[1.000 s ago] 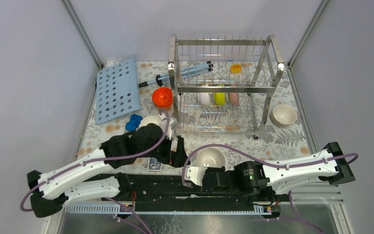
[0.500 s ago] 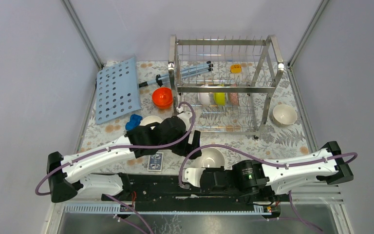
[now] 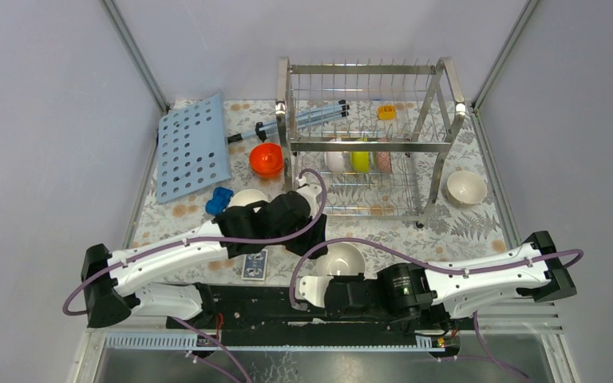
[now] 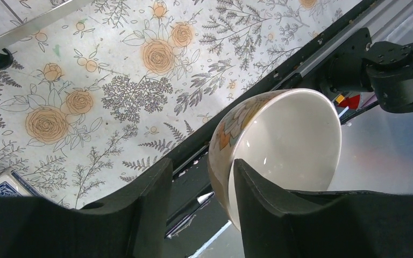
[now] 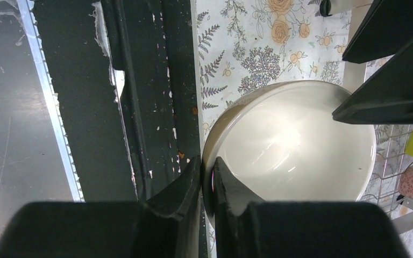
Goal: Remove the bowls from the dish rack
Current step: Place the bowl with the bowl.
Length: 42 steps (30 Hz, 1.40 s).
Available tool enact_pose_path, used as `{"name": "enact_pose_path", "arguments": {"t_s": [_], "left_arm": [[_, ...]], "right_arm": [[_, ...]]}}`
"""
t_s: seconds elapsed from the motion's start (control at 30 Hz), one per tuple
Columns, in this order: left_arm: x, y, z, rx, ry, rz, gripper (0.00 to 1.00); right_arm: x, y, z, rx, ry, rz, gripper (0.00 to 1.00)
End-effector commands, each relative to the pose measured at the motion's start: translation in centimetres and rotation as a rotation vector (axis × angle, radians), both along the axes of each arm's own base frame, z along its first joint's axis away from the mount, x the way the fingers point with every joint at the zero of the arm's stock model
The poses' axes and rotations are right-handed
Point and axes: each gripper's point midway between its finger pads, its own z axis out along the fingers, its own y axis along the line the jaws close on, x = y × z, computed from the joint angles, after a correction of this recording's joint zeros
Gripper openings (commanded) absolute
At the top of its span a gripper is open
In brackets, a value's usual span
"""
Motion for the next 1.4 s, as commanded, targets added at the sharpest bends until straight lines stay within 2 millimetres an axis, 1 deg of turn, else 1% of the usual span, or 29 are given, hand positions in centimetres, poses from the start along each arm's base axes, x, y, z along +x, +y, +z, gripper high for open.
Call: {"name": "enact_pose_path", "arguments": {"t_s": [0.0, 0.13, 0.2, 0.33, 0.47, 0.53, 0.57, 0.73, 0.77, 0.87, 1.0, 1.2, 1.23, 1.27, 1.37], "left_arm": [[-0.2, -0.9, 0.2, -0.007, -0.021, -0.032, 0.49], [-0.7, -1.2, -0.6, 0.029, -0.021, -0.057, 0.49], [-1.0, -1.3, -0.9, 0.039, -0.019, -0.065, 0.45], [-1.1, -1.2, -1.3, 0.051, -0.02, -0.066, 0.28], [-1.1, -1.4, -1.3, 0.053, -0.02, -0.071, 0.18], [-1.2, -1.4, -1.4, 0.056, -0.018, -0.076, 0.07], [-1.2, -1.4, -1.4, 0.057, -0.019, -0.074, 0.0], [-1.1, -1.3, -1.5, 0.042, -0.02, -0.05, 0.0], [-1.1, -1.3, -1.3, 0.031, -0.022, -0.039, 0.0], [-0.7, -1.1, -1.1, 0.003, -0.026, 0.005, 0.0], [-0.4, -1.0, -0.6, -0.044, -0.03, 0.057, 0.0], [0.0, -0.9, 0.4, -0.121, -0.021, 0.123, 0.0], [0.1, -0.9, 0.5, -0.129, -0.021, 0.134, 0.0], [0.2, -0.8, 0.7, -0.14, -0.023, 0.149, 0.0], [0.8, -0.3, 1.4, -0.173, -0.03, 0.195, 0.0]], "right_arm": [[0.2, 2.1, 2.9, 0.103, -0.034, 0.014, 0.0], [0.3, 2.3, 3.0, 0.103, -0.046, 0.014, 0.0], [0.4, 2.3, 3.0, 0.105, -0.049, 0.014, 0.0], [0.4, 2.3, 2.9, 0.102, -0.052, 0.014, 0.0], [0.5, 2.3, 3.0, 0.107, -0.054, 0.01, 0.0], [0.5, 2.4, 3.0, 0.108, -0.054, 0.006, 0.0], [0.5, 2.4, 3.1, 0.11, -0.053, 0.002, 0.0], [0.5, 2.7, 3.3, 0.144, -0.033, -0.042, 0.0], [0.4, 2.7, 3.2, 0.15, -0.027, -0.049, 0.02], [0.2, 2.8, 3.1, 0.172, 0.001, -0.07, 0.19], [-0.3, 3.2, 2.8, 0.218, 0.055, -0.11, 0.46], [-1.1, 3.8, 3.4, 0.299, 0.136, -0.152, 0.79], [-1.3, 3.9, 3.5, 0.31, 0.154, -0.16, 0.92], [-1.5, 4.0, 3.8, 0.325, 0.176, -0.172, 0.99], [-2.0, 4.5, 4.8, 0.382, 0.233, -0.209, 1.0]]}}
